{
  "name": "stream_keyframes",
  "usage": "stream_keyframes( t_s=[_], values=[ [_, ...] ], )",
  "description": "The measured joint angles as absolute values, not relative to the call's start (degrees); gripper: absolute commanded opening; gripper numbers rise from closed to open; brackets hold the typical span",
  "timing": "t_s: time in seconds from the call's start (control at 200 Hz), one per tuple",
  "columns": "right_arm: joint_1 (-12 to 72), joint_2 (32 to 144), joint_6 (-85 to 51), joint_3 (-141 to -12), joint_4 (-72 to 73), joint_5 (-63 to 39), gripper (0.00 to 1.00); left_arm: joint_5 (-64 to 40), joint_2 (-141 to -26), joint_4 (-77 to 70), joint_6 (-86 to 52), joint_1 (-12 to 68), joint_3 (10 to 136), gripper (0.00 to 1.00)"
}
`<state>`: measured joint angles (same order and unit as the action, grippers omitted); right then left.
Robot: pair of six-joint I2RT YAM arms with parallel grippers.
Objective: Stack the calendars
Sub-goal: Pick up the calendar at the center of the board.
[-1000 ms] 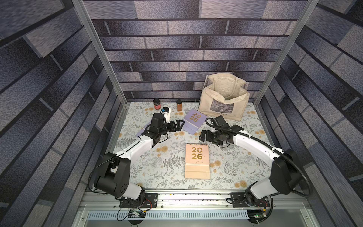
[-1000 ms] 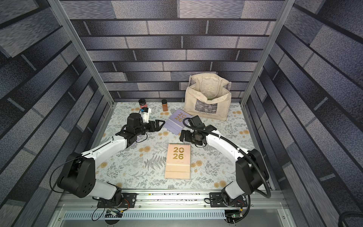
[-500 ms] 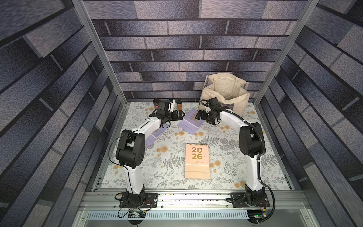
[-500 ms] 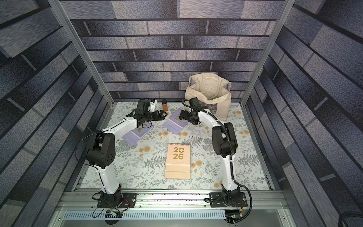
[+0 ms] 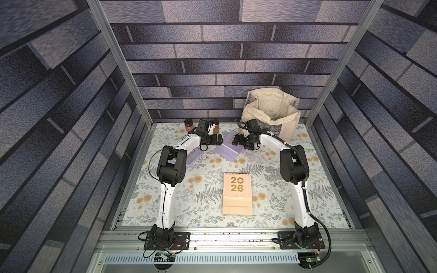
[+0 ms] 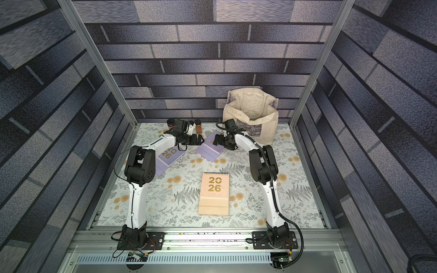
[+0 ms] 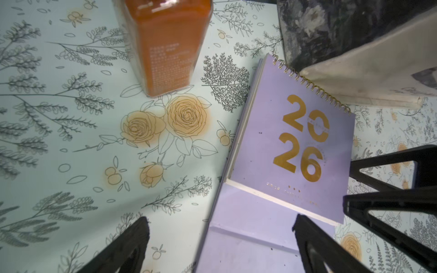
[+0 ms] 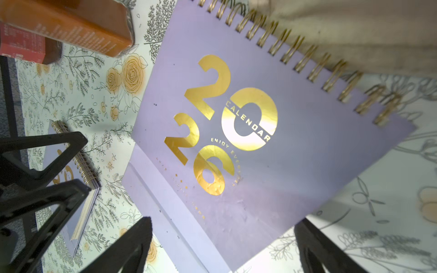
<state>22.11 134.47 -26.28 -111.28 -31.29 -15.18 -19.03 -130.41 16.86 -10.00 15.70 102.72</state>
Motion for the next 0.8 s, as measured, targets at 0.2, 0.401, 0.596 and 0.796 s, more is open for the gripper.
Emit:
stream_keyframes(
  t_s=[0.2,0.401,0.596,0.796],
  values=[
    [22.11,135.66,-26.55,-111.9,-31.29,-15.81,0.94,-19.94,-136.03,20.25,-9.56,15.27,109.51,0.95],
    [22.11,135.81,-26.72,-111.9,-31.22,-16.05,0.93,-23.88,-137.43,21.37,-9.21,15.27,111.18,0.91],
    [22.11,135.81,-26.72,-111.9,-31.24,-16.56,0.92,-30.74,-137.29,18.5,-9.28,15.46,108.95,0.91],
    [22.11,135.81,-26.72,-111.9,-31.31,-16.75,0.92,-36.12,-136.92,15.33,-9.34,15.86,106.52,0.88]
  ],
)
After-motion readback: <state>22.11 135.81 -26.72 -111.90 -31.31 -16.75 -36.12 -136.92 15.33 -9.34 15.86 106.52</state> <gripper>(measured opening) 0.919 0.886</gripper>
